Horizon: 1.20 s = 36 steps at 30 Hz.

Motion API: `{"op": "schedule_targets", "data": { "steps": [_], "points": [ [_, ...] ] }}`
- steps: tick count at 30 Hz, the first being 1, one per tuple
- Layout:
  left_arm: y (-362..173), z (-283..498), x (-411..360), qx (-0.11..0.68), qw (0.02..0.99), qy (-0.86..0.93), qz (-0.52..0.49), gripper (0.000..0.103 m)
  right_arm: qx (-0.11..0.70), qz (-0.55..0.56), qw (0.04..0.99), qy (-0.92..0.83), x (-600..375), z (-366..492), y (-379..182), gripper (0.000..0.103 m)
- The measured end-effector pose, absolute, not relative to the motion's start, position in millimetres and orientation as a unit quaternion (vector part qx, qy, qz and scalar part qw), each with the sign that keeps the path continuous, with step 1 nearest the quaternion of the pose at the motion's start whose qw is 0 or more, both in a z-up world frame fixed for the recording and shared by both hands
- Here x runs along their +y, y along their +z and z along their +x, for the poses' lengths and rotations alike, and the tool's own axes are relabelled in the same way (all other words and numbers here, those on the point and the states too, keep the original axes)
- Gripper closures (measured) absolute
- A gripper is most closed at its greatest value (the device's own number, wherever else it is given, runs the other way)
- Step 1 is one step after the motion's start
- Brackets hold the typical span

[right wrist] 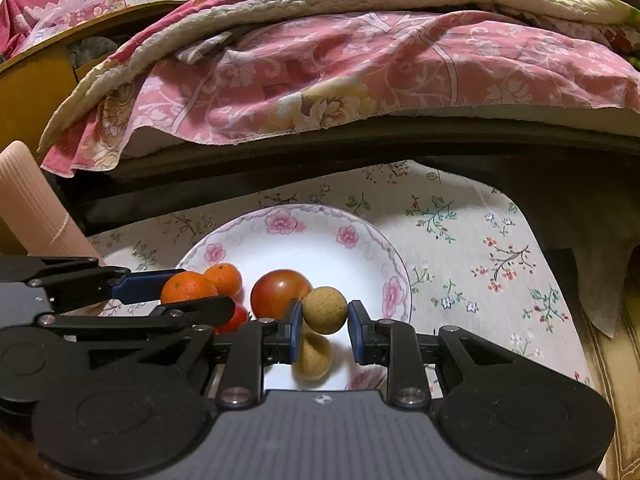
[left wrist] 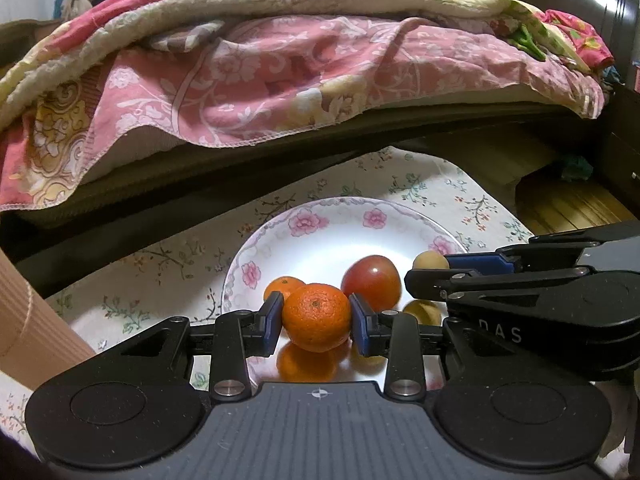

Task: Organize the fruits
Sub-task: 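Carry the tangerine and tan fruit into the white bowl and open both tools, then withdraw both open tools from the bowl toward the red tomatoes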

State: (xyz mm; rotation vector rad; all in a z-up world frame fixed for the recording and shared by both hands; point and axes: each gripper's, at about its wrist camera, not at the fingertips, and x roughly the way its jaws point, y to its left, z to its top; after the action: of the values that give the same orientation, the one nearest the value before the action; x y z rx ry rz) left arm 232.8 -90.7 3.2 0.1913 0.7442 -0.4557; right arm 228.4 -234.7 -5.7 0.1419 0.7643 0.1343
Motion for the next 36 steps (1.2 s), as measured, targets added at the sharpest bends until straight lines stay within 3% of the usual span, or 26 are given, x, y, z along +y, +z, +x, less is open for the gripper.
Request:
{"op": "schedule_targets", "data": {
  "steps": [9, 16, 25, 36],
  "points": [
    [0.8, 247.6, -95.9, 0.361, 0.902, -0.218, 0.09, 0.059, 0.36, 0.076, 0.928, 0.06, -239.6, 241.0, -8.9, 0.073],
    [0.7, 251.7, -92.3, 0.361, 0.906, -0.205, 0.087, 0.047, 0.356, 0.086, 0.929, 0.059, -243.2, 243.4, -9.0, 0.073],
    [13.2, 245.7, -84.8, 0.351, 0.911, -0.201, 0.083, 0.041, 0.348, 0.088, 0.931, 0.059, -240.6, 240.0, 0.7, 0.071],
    [32.1, 223.5, -68.7, 0.342, 0.914, -0.204, 0.082, 0.04, 0.35, 0.075, 0.932, 0.06, -230.2, 215.2, 16.8, 0.071]
  ]
}}
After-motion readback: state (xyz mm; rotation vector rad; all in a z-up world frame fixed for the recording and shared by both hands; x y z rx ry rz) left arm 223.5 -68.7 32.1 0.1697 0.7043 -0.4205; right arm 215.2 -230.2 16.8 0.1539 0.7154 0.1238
